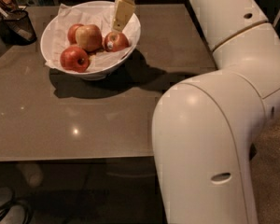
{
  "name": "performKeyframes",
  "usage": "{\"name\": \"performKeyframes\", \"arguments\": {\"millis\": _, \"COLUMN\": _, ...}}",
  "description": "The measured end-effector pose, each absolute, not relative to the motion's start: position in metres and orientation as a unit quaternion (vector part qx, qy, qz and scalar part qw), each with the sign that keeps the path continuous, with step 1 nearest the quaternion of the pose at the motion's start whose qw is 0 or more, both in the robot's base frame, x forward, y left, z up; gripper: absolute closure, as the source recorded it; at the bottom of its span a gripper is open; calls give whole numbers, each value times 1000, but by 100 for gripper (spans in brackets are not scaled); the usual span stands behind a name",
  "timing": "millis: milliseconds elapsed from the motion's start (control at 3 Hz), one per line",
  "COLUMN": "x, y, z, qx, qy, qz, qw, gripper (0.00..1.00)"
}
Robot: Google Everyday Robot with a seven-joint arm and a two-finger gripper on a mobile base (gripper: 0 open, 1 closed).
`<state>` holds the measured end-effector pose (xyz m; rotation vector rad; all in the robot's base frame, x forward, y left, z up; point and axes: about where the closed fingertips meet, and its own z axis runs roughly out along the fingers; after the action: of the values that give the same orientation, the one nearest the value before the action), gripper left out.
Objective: Pick apple from white bowl
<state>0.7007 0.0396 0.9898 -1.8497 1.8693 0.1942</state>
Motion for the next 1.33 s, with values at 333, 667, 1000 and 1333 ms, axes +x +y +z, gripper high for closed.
{"name": "performKeyframes", "arguments": {"millis": 333, "x": 707, "y": 43, "z": 984, "qx": -676, "qy": 692, "qz": 72, "qw": 244, "gripper": 30}}
{"name": "performKeyframes", "arguments": {"millis": 667, "x": 711, "y": 47, "z": 976, "qx": -673, "qy": 700, "qz": 66, "qw": 230, "gripper": 31}}
{"name": "performKeyframes", "arguments": {"millis": 1000, "x": 714, "y": 48, "z": 967, "qx": -668, "qy": 710, "qz": 59, "qw": 214, "gripper": 34}}
{"name": "performKeyframes", "arguments": {"millis": 1333, "x": 715, "y": 50, "z": 957, "qx": -670, "qy": 713, "qz": 55, "qw": 198, "gripper": 31}}
